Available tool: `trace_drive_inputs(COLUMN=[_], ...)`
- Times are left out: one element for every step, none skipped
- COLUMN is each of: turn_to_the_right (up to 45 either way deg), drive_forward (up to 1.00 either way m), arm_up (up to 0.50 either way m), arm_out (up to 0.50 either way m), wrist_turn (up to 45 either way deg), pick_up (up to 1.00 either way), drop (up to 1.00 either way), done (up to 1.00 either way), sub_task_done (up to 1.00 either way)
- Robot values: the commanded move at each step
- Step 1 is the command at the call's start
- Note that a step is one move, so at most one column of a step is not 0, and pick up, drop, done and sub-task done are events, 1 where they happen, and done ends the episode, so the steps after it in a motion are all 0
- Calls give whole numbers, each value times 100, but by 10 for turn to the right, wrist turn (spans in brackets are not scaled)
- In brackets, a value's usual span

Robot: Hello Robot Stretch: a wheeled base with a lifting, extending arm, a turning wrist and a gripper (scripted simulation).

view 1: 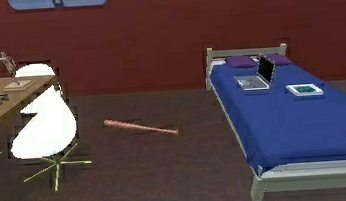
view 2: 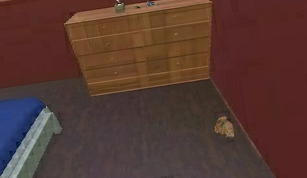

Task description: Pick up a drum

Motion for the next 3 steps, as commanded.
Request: trace_drive_inputs(turn_to_the_right=[0, 0, 0], drive_forward=[0, 0, 0], arm_up=[0, -30, 0], arm_out=[0, 0, 0], wrist_turn=[420, 0, 0], pick_up=[0, 0, 100], drop=[0, 0, 0], done=[0, 0, 0], sub_task_done=[0, 0, 0])
